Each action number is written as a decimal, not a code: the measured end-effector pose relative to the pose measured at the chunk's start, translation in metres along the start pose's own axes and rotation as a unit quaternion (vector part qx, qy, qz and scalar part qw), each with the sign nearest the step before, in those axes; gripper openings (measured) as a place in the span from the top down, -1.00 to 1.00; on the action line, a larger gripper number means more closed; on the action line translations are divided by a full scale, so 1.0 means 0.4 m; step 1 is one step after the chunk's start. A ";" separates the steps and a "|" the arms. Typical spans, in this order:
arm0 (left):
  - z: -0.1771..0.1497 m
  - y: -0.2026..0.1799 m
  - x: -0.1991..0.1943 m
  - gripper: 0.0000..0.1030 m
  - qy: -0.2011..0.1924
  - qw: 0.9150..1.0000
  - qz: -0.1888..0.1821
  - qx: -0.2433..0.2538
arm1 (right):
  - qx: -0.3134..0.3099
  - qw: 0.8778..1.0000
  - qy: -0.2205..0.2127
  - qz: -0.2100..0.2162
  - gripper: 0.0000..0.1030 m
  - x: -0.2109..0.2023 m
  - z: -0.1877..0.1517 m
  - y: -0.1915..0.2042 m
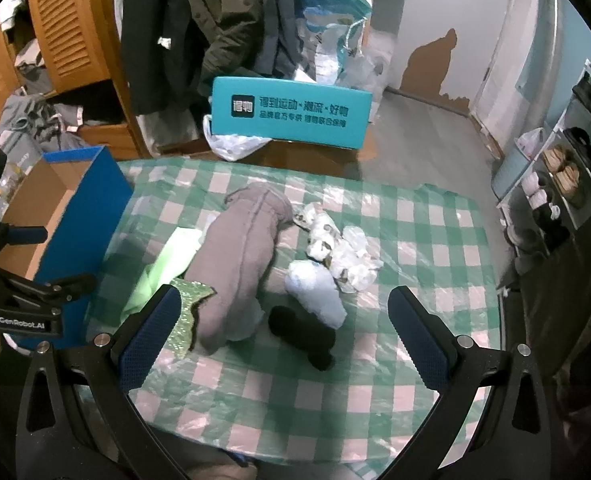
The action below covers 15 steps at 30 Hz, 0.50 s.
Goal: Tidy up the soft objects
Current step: 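Move the left tool to the light green cloth while the right tool approaches the black sock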
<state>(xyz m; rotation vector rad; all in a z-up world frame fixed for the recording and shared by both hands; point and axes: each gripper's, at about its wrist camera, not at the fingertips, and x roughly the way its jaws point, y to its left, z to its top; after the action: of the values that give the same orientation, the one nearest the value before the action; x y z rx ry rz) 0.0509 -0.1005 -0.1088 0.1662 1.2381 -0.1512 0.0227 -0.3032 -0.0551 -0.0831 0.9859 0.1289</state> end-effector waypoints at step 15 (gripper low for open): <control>0.029 -0.045 0.099 -0.99 0.029 1.000 -0.003 0.010 | 0.010 0.999 0.037 -0.015 -0.98 0.076 -0.018 -0.049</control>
<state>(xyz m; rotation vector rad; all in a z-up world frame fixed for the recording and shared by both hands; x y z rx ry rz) 0.0706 -0.1217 -0.1433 0.1864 1.2953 -0.1647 0.0360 -0.3212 -0.0842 -0.0840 1.0592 0.0888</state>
